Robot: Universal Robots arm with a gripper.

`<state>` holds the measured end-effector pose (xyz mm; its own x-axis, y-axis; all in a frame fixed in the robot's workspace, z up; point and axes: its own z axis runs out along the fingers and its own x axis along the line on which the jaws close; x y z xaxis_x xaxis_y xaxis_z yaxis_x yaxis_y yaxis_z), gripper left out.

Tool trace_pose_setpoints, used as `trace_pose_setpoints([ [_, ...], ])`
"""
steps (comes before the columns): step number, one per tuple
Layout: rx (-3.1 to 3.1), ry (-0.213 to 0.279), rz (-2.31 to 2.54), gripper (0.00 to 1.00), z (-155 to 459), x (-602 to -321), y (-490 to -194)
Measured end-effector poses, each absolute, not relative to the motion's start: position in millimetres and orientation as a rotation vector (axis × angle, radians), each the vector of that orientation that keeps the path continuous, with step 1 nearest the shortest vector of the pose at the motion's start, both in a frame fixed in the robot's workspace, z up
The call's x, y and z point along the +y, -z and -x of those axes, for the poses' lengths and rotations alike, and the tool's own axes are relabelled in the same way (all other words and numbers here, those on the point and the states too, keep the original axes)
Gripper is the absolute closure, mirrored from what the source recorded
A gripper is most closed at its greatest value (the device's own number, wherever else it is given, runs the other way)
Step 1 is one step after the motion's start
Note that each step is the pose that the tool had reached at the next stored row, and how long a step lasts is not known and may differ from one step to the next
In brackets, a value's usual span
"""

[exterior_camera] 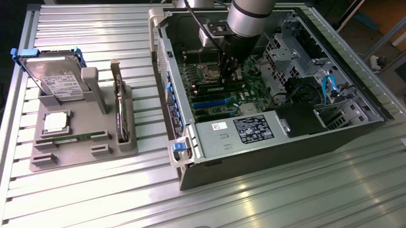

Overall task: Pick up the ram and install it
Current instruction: 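Press down the ram until it locks into place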

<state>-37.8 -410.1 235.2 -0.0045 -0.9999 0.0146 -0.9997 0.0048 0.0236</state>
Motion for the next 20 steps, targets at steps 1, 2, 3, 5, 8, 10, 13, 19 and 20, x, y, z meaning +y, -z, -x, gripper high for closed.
trace_pose_setpoints([
  [1,-2.208,0.01,-2.197,0.89,37.8,-410.1,-235.2],
  [2,-2.208,0.01,-2.197,0.89,37.8,-410.1,-235.2],
  [3,-2.208,0.01,-2.197,0.89,37.8,-410.1,-235.1],
  [5,-2.208,0.01,-2.197,0.89,37.8,-410.1,-234.8],
  [8,-2.207,0.01,-2.197,0.89,37.8,-410.1,-234.4],
  [10,-2.207,0.01,-2.197,0.89,37.8,-410.1,-234.1],
  [13,-2.207,0.01,-2.197,0.89,37.8,-410.1,-233.7],
  [19,-2.207,0.01,-2.197,0.89,37.8,-410.1,-232.5],
  [20,-2.207,0.01,-2.197,0.89,37.8,-410.1,-232.3],
])
